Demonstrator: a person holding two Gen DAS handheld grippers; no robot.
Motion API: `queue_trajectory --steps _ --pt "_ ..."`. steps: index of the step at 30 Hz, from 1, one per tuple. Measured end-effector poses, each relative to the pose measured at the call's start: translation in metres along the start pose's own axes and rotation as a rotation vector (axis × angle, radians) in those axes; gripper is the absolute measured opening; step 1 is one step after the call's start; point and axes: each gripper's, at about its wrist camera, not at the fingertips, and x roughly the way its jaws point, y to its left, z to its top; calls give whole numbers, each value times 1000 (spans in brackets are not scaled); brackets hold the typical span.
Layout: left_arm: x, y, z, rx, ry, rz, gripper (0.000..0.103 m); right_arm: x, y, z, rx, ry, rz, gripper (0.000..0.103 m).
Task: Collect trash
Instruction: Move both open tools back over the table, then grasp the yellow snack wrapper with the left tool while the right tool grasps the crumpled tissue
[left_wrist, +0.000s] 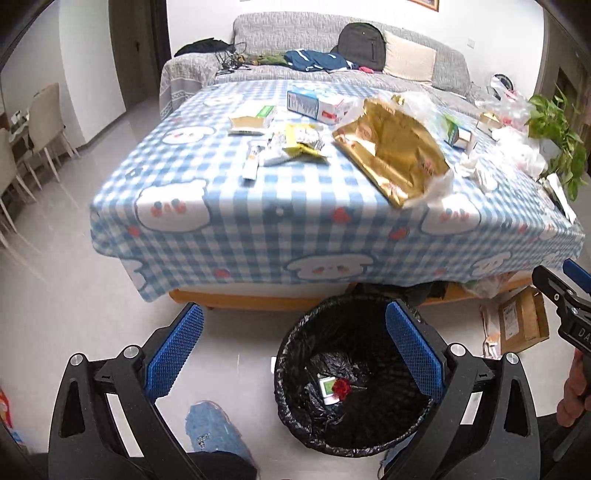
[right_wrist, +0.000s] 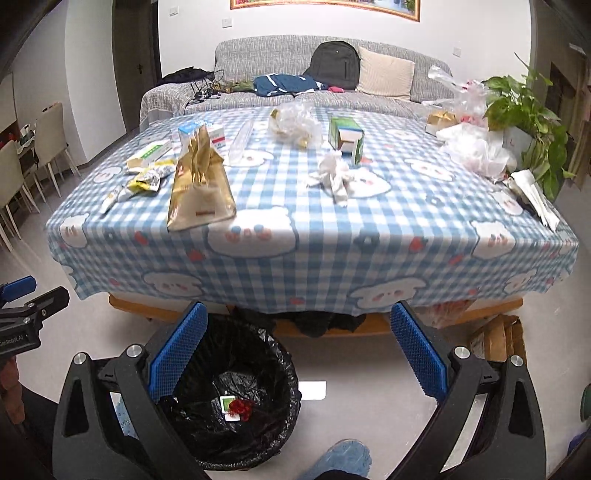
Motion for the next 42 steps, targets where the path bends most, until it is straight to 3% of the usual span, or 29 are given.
queue_trajectory --steps 18,42 --pt "24 0 76 1 -2 16 97 16 -15 75 12 -31 -30 95" --pt "112 7 175 -34 40 39 97 114 -32 143 33 18 -12 90"
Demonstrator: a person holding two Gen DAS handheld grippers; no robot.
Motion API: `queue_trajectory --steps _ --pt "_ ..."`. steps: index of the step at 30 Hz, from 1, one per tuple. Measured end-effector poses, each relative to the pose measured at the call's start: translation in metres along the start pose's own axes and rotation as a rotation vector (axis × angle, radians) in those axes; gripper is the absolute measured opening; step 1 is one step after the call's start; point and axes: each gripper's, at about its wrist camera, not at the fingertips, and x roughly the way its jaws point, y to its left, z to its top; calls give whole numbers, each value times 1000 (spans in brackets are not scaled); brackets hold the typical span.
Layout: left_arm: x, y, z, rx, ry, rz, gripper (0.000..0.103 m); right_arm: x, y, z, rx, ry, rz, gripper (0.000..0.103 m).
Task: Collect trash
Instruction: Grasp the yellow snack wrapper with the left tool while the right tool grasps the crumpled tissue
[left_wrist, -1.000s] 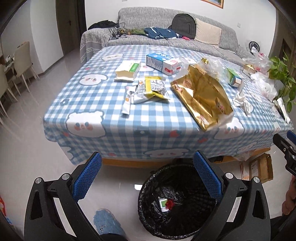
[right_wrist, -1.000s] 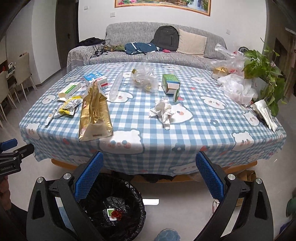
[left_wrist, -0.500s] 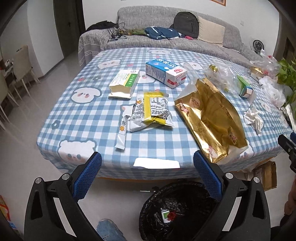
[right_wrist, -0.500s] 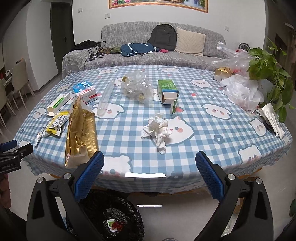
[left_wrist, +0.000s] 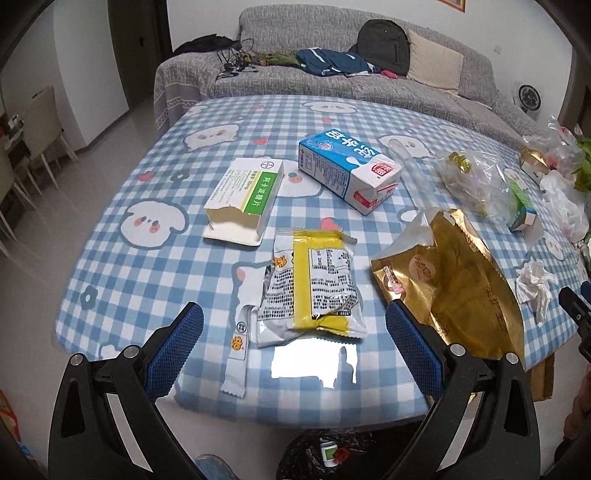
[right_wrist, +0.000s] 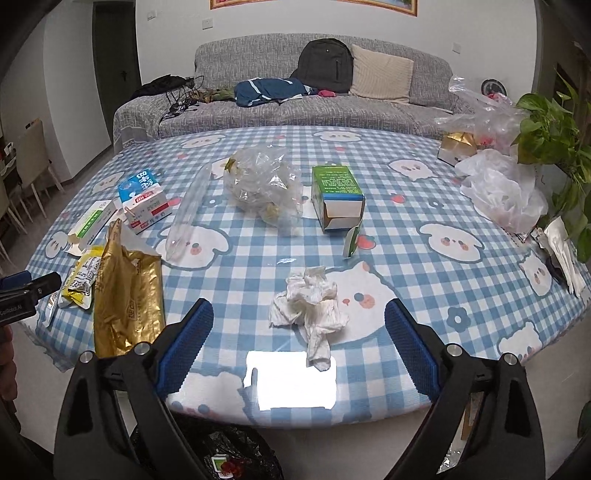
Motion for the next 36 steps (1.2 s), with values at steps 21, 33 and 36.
queue_trajectory --steps 21,33,36 --pt "68 1 20 -8 103 35 94 61 -3 5 38 133 24 61" --pt "69 -3 17 -3 112 42 64 69 -3 1 40 170 32 39" --pt "67 -7 16 8 113 35 56 70 -3 1 40 173 34 34"
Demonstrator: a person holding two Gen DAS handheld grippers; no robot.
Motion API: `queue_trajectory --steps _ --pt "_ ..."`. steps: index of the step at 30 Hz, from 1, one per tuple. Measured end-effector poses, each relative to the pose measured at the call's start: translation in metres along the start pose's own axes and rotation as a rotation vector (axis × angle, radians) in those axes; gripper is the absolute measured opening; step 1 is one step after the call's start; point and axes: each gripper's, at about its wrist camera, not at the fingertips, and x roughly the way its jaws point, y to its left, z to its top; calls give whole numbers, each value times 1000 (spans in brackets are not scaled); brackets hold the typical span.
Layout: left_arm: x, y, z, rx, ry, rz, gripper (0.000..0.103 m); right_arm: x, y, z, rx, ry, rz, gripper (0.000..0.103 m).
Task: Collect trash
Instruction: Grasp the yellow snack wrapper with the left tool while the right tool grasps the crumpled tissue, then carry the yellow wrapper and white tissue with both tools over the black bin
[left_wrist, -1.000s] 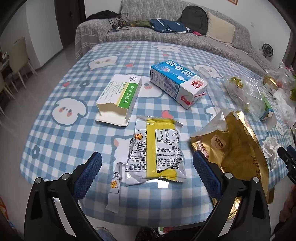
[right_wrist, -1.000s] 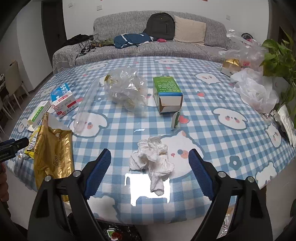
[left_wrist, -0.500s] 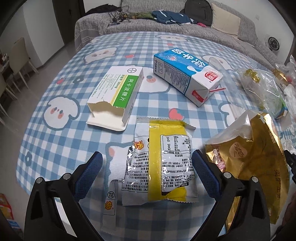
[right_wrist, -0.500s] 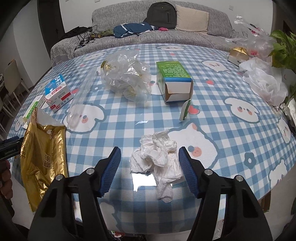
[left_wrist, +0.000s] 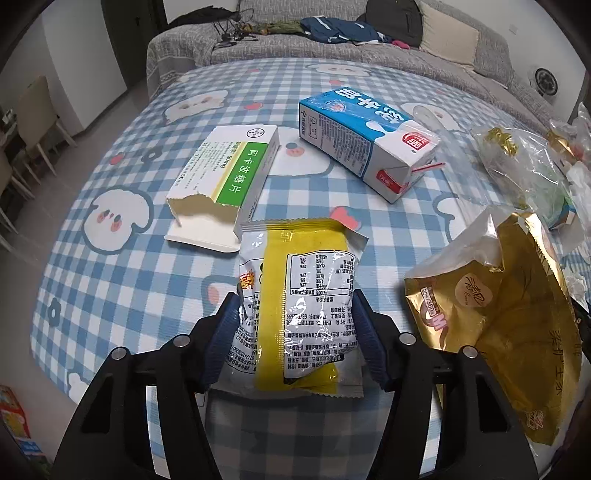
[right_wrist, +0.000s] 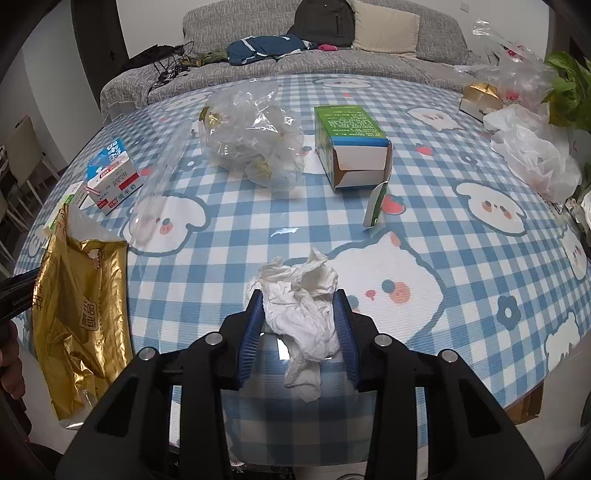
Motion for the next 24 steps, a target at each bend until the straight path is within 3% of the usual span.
queue_trajectory --steps 8,24 --pt "-4 1 -4 -11 -16 -25 46 1 3 0 -8 1 -6 17" --pt "-23 7 -16 -28 -48 -44 42 -17 2 -4 2 -25 1 16"
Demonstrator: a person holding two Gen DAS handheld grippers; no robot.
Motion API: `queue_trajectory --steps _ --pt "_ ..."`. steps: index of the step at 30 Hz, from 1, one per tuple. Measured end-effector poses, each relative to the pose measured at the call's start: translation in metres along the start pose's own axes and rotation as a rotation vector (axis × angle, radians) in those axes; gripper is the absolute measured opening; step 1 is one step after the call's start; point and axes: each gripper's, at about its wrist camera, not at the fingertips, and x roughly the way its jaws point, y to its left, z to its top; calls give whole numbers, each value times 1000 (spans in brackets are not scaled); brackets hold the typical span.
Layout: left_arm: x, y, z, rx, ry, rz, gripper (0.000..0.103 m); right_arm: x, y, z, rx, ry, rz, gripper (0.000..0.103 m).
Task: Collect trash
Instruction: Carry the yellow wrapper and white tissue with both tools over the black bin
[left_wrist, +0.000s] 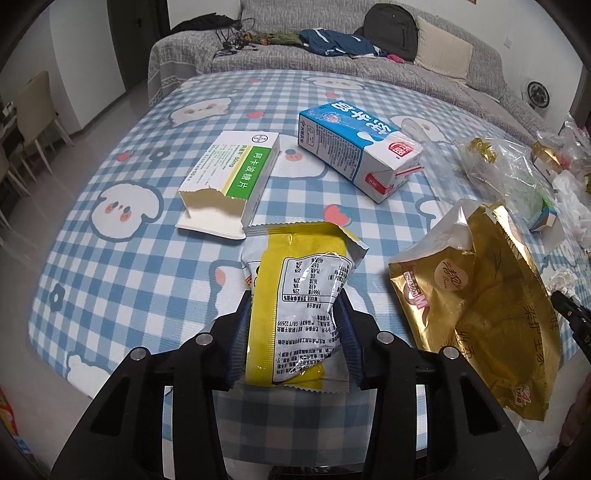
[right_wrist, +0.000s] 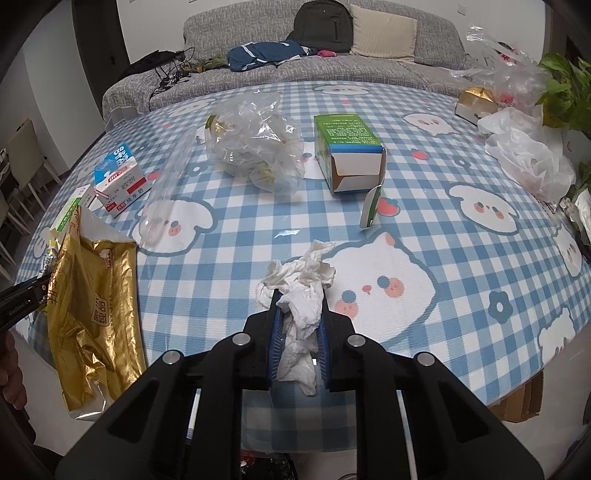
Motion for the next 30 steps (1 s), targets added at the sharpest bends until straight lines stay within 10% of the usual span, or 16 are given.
queue_trajectory --steps 30 --pt "-93 -5 -99 3 -39 -67 42 -94 8 -71 -10 -72 37 16"
